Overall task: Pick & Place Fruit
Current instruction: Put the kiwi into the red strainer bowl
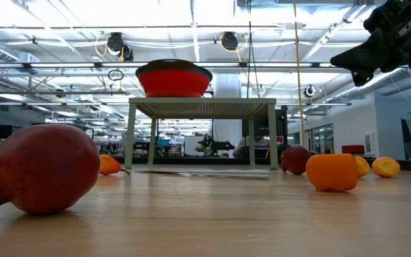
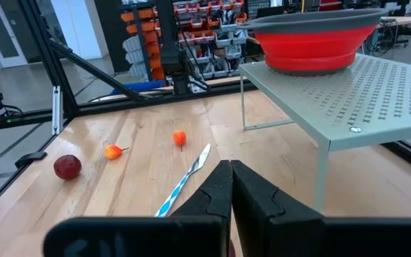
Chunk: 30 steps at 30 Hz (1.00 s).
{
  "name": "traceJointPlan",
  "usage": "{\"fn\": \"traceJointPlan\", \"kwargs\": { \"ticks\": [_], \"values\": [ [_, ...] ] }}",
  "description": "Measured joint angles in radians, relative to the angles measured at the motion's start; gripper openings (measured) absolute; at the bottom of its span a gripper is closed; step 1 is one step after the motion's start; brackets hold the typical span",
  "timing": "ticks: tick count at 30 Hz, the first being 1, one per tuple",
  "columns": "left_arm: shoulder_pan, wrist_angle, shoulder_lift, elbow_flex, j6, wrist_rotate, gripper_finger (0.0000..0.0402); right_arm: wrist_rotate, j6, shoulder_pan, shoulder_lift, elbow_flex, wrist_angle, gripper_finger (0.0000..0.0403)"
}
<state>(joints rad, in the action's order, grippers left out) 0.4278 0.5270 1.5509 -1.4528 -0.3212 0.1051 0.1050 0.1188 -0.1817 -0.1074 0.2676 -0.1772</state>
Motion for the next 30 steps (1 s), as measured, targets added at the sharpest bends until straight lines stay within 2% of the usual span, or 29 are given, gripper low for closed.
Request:
{"fn": "traceJointPlan", "kwargs": {
  "ticks": [4, 6, 8, 11, 14, 17, 20, 25, 30],
  "values": [
    [0.0, -0.015, 0.0, 0.0, 0.0, -0.007, 0.0199, 0.0, 0.0, 0.0, 0.0, 0.0, 0.0, 0.0],
    [0.001, -0.082, -0.001, 0.0, 0.003, -0.06, 0.021, 0.0, 0.0, 0.0, 0.0, 0.0, 0.0, 0.0],
    [0.002, -0.205, -0.002, 0.0, -0.015, -0.163, 0.0219, 0.0, 0.0, 0.0, 0.0, 0.0, 0.0, 0.0],
    [-0.004, -0.464, -0.001, 0.0, -0.144, -0.314, 0.0218, 0.0, 0.0, 0.0, 0.0, 0.0, 0.0, 0.0],
    [-0.021, -0.73, -0.001, 0.0, -0.314, -0.388, 0.0206, -0.002, 0.0, 0.0, 0.0, 0.0, 0.0, 0.0],
    [-0.039, -0.926, -0.001, 0.0, -0.44, -0.414, 0.0195, -0.003, 0.0, 0.0, 0.0, 0.0, 0.0, 0.0],
    [-0.055, -1.059, -0.001, 0.0, -0.494, -0.421, 0.0199, -0.003, 0.0, 0.0, 0.0, 0.0, 0.0, 0.0],
    [-0.091, -1.226, -0.001, 0.0, -0.505, -0.42, 0.022, -0.018, 0.0, 0.0, 0.0, 0.0, 0.0, 0.0],
    [-0.14, -1.395, -0.001, 0.0, -0.482, -0.421, 0.0206, -0.114, -0.001, 0.0, 0.0, 0.0, 0.0, 0.0]
  ]
}}
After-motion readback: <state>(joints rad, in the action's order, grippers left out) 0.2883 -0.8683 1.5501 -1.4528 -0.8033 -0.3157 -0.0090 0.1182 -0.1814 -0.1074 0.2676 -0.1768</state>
